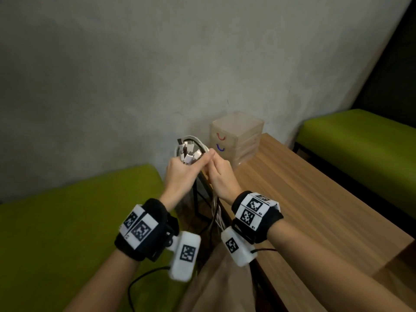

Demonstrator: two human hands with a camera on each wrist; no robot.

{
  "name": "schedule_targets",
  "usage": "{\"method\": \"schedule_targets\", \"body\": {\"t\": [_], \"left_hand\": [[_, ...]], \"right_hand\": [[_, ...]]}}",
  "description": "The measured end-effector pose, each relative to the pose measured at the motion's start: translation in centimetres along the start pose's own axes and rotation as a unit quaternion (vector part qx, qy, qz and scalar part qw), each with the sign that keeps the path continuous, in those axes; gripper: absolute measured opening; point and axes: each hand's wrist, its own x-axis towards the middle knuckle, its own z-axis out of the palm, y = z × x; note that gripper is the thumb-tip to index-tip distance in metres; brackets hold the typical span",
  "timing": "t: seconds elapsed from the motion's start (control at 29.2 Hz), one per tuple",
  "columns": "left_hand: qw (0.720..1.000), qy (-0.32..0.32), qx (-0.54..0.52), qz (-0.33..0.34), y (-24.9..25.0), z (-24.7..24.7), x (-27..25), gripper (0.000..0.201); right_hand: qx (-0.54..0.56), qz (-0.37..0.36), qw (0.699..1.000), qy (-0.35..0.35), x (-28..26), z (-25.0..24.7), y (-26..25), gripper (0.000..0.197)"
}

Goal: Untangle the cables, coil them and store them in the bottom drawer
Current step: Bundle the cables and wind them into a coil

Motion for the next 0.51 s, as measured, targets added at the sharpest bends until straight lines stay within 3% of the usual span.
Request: {"method": "schedule_targets", "body": {"t": [0.27,0.34,0.44,0.51], "left_hand": [[0.983,0.077,-0.155,-0.064,0.7,1.2,2.9,0.039],[0.979,0.099,-0.168,-0.051,0.8,1.3,3.7,0.037],[0.98,0.088,-0.175,-0.03,0.9,1.4,4.2,0.04],[0.972,0.093,-0.213,-0.035,0.8,1.7,4.2,0.042]], "right_hand": [[0.005,-0.025,0.992,-0.124,0.2,-1.0,-0.1,0.028],[-0.002,-0.033,0.995,-0.093,-0.3,-0.7,0.9,0.026],[0.006,-0.039,0.999,0.027,-1.0,-0.6,1.9,0.024],[0.008,-0.046,0.997,0.058,-1.1,-0.5,1.9,0.025]]}}
